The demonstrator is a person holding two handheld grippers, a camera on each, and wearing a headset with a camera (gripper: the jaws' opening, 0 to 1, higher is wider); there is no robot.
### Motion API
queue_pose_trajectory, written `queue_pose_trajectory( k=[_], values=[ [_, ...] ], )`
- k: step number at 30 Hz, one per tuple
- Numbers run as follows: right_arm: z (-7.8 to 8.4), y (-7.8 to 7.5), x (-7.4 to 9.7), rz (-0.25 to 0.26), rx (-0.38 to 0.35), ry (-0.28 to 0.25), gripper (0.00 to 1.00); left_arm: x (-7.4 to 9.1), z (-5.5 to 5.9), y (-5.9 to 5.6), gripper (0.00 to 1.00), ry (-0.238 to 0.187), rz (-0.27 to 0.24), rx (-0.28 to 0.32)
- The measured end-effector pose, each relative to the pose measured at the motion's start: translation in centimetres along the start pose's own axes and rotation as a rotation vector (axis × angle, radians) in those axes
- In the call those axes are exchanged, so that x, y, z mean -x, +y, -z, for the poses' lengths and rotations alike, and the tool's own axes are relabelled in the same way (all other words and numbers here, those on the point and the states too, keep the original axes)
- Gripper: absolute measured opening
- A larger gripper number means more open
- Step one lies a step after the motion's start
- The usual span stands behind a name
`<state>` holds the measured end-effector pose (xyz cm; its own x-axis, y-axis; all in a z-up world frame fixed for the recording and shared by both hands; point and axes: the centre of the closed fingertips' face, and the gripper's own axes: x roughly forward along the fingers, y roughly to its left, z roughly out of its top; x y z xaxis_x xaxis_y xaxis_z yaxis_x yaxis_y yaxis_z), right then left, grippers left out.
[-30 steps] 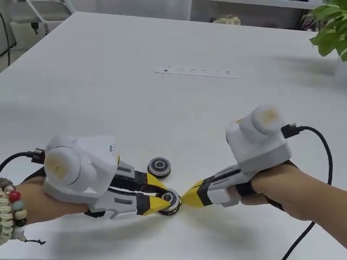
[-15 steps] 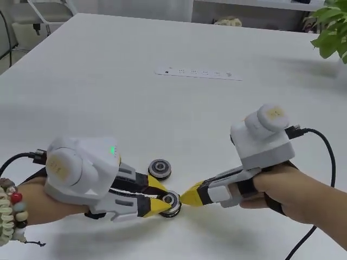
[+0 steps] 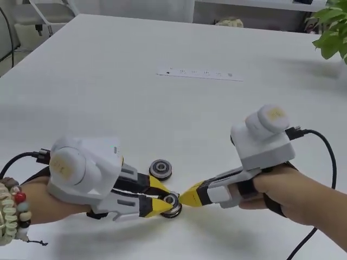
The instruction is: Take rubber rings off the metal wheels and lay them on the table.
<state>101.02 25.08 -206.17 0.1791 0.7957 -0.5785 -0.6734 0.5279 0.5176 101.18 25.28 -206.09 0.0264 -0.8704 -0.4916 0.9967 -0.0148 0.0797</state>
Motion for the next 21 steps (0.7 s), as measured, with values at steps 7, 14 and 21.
queue_pose_trajectory(
  k=[7, 14, 21],
  values=[
    [-0.16, 0.18, -0.09, -0.008, 0.012, -0.005, 0.00, 0.01, -0.01, -0.01, 0.07, -0.003, -0.001, 0.006],
    [-0.24, 0.44, -0.15, -0.016, 0.014, -0.010, 0.00, 0.00, -0.03, -0.01, 0.07, -0.006, -0.002, 0.008],
    [-0.34, 0.93, -0.27, -0.026, 0.017, -0.015, 0.00, -0.01, -0.07, -0.02, 0.07, -0.006, -0.002, 0.010]
  ],
)
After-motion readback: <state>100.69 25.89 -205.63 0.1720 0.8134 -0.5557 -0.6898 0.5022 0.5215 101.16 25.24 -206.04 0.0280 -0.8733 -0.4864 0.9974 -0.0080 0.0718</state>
